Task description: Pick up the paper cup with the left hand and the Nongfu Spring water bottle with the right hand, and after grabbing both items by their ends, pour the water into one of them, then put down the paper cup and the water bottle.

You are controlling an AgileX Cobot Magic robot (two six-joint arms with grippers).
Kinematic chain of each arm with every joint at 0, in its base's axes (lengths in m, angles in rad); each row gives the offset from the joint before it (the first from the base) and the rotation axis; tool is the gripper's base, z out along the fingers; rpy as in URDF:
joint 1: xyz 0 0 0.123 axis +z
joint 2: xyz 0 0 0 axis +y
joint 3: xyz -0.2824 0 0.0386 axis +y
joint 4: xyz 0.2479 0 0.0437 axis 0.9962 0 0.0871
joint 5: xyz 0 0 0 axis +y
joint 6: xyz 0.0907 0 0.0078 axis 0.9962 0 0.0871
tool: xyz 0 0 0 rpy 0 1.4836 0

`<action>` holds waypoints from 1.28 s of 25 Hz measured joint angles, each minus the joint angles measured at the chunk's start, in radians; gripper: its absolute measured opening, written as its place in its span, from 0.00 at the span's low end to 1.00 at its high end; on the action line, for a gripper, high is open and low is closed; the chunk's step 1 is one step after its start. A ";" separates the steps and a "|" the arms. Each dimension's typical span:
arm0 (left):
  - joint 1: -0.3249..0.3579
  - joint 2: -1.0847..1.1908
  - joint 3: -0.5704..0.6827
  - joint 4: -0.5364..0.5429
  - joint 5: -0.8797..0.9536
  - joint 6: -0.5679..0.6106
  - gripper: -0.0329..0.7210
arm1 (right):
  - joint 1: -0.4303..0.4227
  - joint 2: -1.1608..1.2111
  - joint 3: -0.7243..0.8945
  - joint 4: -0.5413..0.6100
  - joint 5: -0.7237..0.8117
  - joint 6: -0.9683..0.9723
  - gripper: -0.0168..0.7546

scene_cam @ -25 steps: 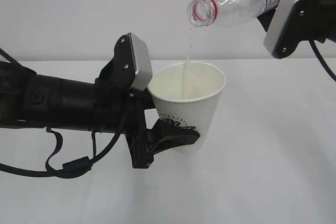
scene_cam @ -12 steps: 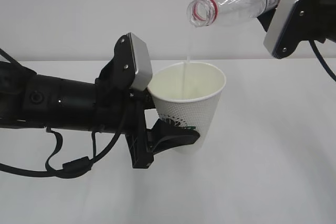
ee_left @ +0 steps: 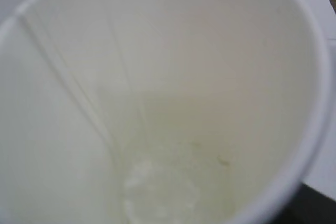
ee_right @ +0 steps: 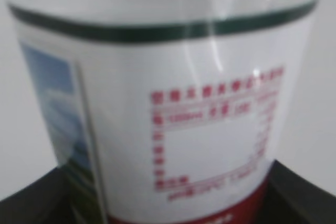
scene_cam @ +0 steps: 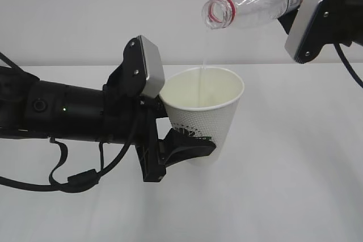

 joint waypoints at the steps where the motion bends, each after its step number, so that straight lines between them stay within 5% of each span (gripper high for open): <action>1: 0.000 0.000 0.000 0.000 0.000 0.000 0.70 | 0.000 0.000 0.000 0.000 0.000 0.000 0.70; 32: 0.000 0.000 0.000 0.000 0.000 0.000 0.70 | 0.000 0.000 -0.001 0.000 0.000 0.000 0.70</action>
